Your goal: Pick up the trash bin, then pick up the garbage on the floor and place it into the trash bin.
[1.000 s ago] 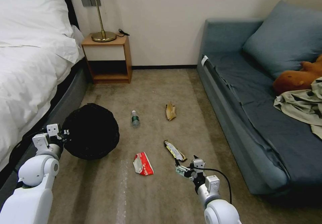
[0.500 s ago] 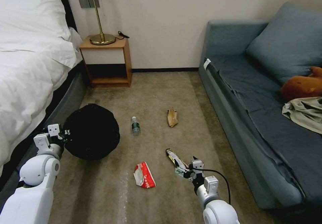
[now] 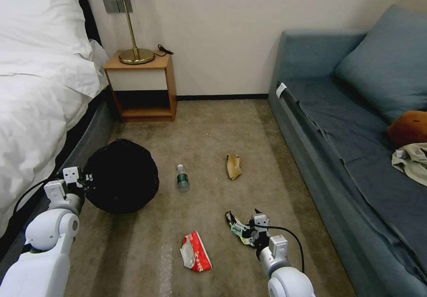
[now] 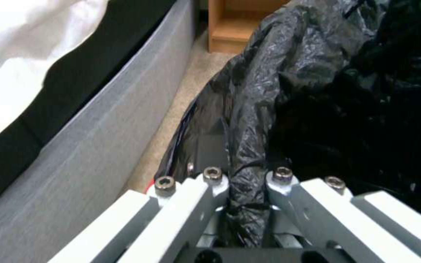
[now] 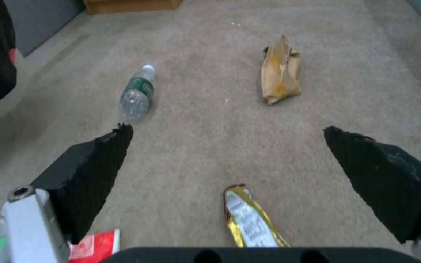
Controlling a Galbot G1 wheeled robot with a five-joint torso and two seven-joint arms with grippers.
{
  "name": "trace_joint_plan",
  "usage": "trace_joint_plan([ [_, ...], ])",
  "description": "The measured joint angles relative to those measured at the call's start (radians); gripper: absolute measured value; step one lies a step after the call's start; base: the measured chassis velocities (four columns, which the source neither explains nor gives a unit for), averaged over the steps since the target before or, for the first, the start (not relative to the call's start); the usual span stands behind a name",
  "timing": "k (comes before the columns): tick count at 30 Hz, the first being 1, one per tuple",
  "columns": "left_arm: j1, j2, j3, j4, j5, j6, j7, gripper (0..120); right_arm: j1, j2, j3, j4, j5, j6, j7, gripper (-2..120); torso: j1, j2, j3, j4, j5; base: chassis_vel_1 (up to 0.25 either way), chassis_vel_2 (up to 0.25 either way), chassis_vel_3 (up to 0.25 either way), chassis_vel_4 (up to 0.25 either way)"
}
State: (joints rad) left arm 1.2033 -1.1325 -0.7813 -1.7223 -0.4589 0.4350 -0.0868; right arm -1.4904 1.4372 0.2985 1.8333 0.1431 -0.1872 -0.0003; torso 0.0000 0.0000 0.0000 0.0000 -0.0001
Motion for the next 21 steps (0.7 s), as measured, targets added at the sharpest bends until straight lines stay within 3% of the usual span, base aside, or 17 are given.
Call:
trace_joint_plan([
  [12, 0.014, 0.000, -0.005, -0.012, -0.005, -0.011, 0.002, 3, 0.040, -0.024, -0.022, -0.017, 0.041, -0.033, 0.004, 100, 0.000, 0.000, 0.000, -0.0002, 0.0001, -0.059, 0.061, 0.063, -0.058],
  [21, 0.037, -0.005, -0.010, -0.021, -0.001, -0.022, 0.003, 3, 0.159, -0.079, -0.109, -0.094, 0.138, -0.126, 0.004, 100, 0.000, 0.000, 0.000, 0.0000, 0.0002, 0.000, 0.000, 0.000, 0.000],
])
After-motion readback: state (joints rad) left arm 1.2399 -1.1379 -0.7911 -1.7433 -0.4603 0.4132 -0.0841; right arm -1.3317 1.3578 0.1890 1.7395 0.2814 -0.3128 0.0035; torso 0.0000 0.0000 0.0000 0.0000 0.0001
